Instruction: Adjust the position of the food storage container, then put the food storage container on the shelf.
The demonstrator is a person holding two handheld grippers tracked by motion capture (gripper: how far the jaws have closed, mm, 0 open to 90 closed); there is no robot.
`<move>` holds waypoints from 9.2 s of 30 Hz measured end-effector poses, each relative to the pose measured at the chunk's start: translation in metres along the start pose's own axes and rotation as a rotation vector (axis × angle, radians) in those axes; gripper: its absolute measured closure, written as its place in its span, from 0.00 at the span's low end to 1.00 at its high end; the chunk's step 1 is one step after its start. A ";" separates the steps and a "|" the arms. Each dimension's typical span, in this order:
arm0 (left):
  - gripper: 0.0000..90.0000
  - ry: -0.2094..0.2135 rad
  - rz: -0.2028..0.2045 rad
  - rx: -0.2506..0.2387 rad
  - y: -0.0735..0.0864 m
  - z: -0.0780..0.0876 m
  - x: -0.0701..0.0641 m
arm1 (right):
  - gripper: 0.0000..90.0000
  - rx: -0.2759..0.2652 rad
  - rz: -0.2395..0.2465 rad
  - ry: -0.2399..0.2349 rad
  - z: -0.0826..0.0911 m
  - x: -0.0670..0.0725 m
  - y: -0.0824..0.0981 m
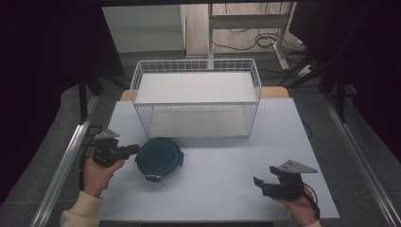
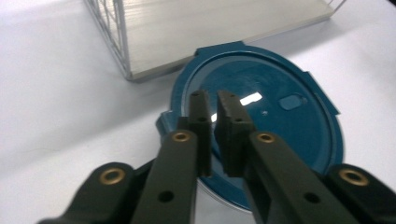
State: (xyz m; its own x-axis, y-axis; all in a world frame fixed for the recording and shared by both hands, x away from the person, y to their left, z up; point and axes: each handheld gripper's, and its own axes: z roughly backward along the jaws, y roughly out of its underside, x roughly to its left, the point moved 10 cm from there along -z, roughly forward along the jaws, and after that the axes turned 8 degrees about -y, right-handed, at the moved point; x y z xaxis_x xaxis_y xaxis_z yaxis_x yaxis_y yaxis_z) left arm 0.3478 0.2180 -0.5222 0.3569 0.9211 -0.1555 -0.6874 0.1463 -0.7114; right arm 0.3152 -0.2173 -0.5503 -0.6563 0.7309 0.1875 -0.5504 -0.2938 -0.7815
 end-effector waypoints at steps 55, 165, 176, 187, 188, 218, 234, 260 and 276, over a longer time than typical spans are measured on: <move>1.00 -0.067 -0.055 0.209 0.011 -0.070 0.017 | 0.24 0.042 0.005 0.025 -0.008 -0.004 0.006; 0.23 0.150 -0.010 -0.009 0.017 -0.005 -0.100 | 0.19 -0.035 -0.108 -0.205 -0.014 0.042 -0.034; 0.21 0.220 0.065 0.022 0.020 -0.008 -0.107 | 0.18 0.005 -0.173 -0.291 -0.047 0.069 -0.057; 0.22 0.315 0.118 0.067 0.031 -0.017 -0.116 | 0.14 0.043 -0.225 -0.339 -0.062 0.087 -0.046; 0.22 0.316 0.119 0.066 0.032 -0.016 -0.116 | 0.14 0.050 -0.229 -0.340 -0.063 0.089 -0.044; 0.29 0.409 0.162 0.165 0.054 -0.043 -0.133 | 0.17 0.135 -0.419 -0.391 -0.094 0.114 -0.018; 0.32 0.459 0.261 0.201 0.058 -0.045 -0.135 | 0.32 0.108 -0.493 -0.455 -0.093 0.110 -0.020; 0.48 0.460 0.310 0.165 0.054 -0.029 -0.134 | 0.47 0.034 -0.520 -0.464 -0.080 0.108 -0.026; 0.50 0.444 0.257 0.108 0.044 -0.020 -0.139 | 0.48 -0.034 -0.395 -0.432 -0.068 0.110 -0.041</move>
State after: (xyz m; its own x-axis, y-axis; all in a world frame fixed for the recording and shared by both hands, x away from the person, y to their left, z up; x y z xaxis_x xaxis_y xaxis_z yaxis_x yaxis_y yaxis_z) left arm 0.2803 0.0893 -0.5457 0.3862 0.6937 -0.6080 -0.8410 -0.0059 -0.5410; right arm 0.3006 -0.0826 -0.5377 -0.5594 0.4615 0.6885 -0.7840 -0.0249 -0.6203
